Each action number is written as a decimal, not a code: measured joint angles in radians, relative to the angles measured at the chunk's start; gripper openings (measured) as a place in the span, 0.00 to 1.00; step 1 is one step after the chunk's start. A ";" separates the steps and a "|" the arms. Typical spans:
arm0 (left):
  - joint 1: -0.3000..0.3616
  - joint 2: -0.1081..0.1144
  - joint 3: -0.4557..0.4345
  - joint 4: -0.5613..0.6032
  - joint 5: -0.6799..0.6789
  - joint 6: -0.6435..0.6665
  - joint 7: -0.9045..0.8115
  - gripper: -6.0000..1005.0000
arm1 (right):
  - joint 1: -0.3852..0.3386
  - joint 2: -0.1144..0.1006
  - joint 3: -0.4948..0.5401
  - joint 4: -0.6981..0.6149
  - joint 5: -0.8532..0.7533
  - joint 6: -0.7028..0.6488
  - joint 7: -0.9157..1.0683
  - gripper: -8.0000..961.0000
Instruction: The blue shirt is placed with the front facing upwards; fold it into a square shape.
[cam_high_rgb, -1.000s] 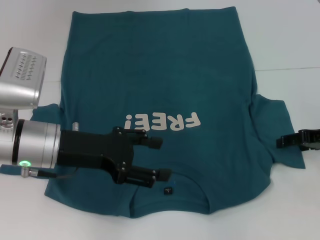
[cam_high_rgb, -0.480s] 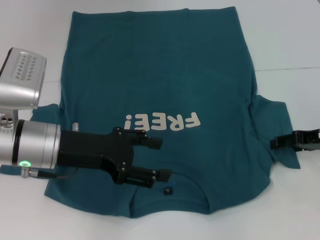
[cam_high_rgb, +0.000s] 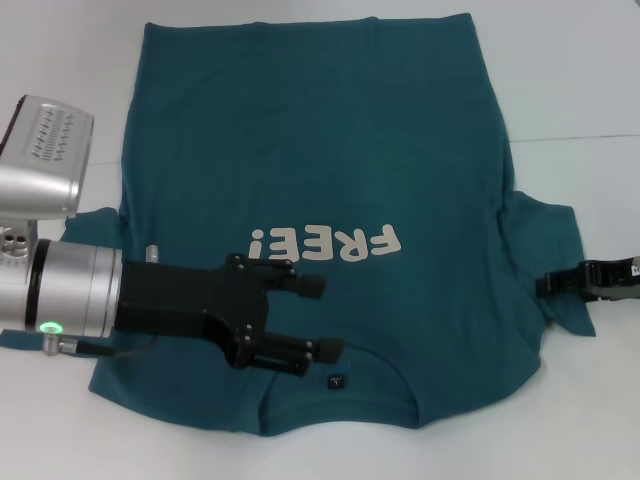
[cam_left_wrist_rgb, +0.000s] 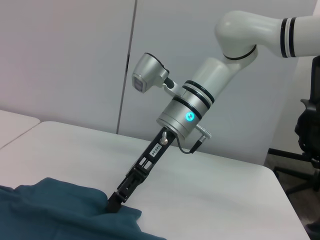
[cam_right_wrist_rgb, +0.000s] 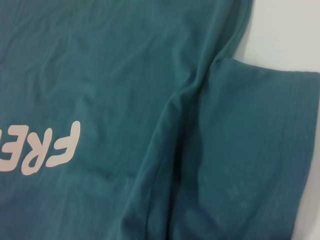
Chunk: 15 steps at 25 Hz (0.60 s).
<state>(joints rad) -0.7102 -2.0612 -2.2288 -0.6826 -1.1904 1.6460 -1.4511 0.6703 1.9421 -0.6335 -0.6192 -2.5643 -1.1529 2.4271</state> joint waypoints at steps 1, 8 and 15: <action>0.000 0.000 0.000 0.000 0.000 0.000 0.000 0.82 | 0.000 0.000 0.000 0.000 0.000 0.005 0.005 0.77; 0.000 0.000 0.000 0.000 0.000 0.000 0.000 0.82 | 0.001 -0.001 0.000 0.000 -0.001 0.011 0.010 0.69; 0.001 0.000 -0.001 0.000 -0.001 0.000 0.000 0.82 | 0.003 -0.002 -0.001 0.000 -0.001 0.016 0.011 0.53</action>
<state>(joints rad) -0.7091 -2.0616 -2.2301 -0.6829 -1.1909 1.6459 -1.4512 0.6731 1.9405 -0.6342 -0.6191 -2.5649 -1.1368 2.4378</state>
